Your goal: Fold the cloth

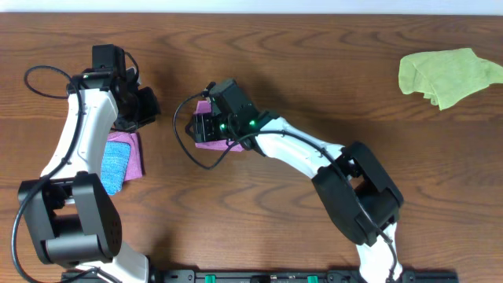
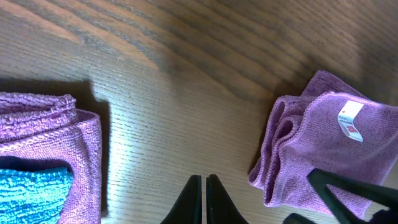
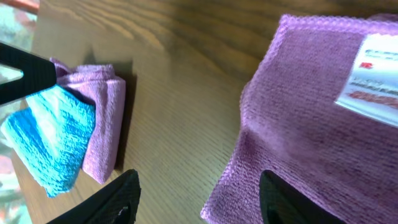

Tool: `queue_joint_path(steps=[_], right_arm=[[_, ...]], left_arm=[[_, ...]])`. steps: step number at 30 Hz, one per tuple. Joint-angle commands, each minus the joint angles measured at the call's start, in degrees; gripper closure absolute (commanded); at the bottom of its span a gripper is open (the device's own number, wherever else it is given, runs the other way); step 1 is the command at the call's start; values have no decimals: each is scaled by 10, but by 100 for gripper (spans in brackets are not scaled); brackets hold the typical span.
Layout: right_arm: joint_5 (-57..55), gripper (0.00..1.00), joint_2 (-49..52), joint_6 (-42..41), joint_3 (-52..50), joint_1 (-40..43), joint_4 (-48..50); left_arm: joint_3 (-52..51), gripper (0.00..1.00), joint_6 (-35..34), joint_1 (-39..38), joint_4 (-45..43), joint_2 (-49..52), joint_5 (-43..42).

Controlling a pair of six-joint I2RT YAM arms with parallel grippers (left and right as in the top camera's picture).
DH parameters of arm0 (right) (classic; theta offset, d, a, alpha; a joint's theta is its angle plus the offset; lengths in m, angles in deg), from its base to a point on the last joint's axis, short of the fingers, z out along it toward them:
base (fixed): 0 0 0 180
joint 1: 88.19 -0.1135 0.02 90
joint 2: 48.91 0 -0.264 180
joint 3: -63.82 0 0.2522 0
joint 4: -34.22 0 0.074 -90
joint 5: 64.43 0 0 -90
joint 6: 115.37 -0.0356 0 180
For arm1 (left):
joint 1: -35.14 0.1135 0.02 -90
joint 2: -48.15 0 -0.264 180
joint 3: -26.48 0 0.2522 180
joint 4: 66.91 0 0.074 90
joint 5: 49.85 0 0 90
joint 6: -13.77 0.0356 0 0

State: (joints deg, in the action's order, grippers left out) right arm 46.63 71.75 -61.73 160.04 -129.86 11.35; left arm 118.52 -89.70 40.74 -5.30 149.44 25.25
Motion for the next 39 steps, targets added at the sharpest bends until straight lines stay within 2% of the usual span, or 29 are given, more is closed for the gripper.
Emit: queue_joint_path(steps=[1, 4, 5, 6, 7, 17, 24, 32, 39], right_arm=[[-1, 32, -28, 11, 28, 24, -31], [-2, 25, -39, 14, 43, 45, -76], [-2, 16, -43, 21, 45, 52, -89], [-3, 2, -50, 35, 48, 62, -103], [-3, 1, -57, 50, 49, 70, -115], [-94, 1, -211, 203, 49, 156, -305], [-155, 1, -299, 277, 44, 188, -433], [-162, 1, -390, 255, -64, 218, -444], [-165, 1, -553, 225, -217, 250, -407]], left_arm=[[-4, 94, 6, 5, 1, -31, -8], [-4, 94, 7, 5, -1, -45, -8], [-4, 94, 7, 5, -1, -49, -8], [-4, 94, 7, 5, 0, -53, -8], [-4, 94, 7, 5, 0, -55, -10], [-4, 91, 6, 5, 2, -57, -57], [-4, 92, 6, 5, 1, -57, -77], [-4, 92, 2, 5, 1, -57, -91], [-4, 92, 2, 5, -1, -57, -92]])
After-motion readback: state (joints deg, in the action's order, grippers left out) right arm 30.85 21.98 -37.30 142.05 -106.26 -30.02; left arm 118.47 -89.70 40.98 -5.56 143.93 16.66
